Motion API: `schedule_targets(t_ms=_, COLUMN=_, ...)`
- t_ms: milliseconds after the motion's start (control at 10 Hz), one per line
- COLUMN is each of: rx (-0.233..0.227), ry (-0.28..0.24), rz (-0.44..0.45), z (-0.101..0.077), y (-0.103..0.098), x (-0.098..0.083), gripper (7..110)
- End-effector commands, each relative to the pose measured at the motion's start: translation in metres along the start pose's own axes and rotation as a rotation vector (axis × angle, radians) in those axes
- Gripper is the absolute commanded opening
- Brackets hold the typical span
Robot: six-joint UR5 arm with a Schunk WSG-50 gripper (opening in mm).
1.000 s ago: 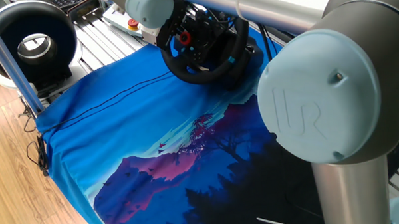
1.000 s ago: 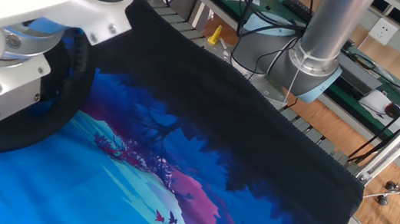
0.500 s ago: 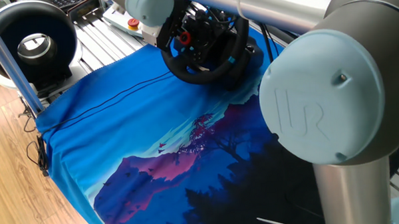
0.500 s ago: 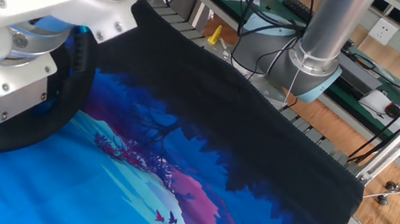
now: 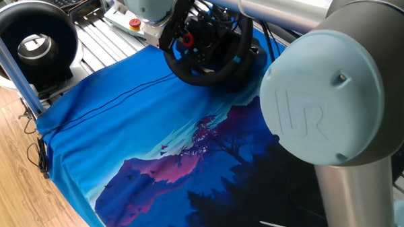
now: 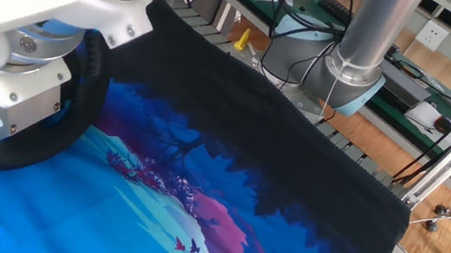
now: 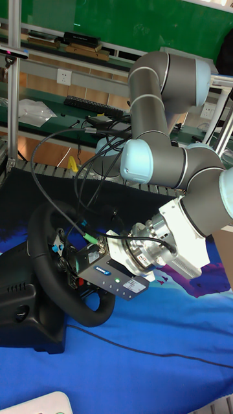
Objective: Rotate the steering wheel 90 degrees clockwise
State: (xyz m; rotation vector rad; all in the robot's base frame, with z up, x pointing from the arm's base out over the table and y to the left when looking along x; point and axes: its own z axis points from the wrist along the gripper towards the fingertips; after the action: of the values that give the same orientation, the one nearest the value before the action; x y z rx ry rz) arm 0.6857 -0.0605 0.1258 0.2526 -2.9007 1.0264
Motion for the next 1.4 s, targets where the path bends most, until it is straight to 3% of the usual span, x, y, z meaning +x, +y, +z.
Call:
schedule_targets(t_ms=0, rx=0.021, ry=0.007, rz=0.017, z=0.0, y=-0.007, x=0.002, gripper=7)
schedule_targets(t_ms=500, rx=0.011, ry=-0.064, rz=0.009, z=-0.01, y=-0.006, x=-0.016, gripper=7)
schedule_targets(t_ms=1300, rx=0.002, ry=-0.013, rz=0.04, z=-0.055, y=0.014, x=0.008, gripper=7)
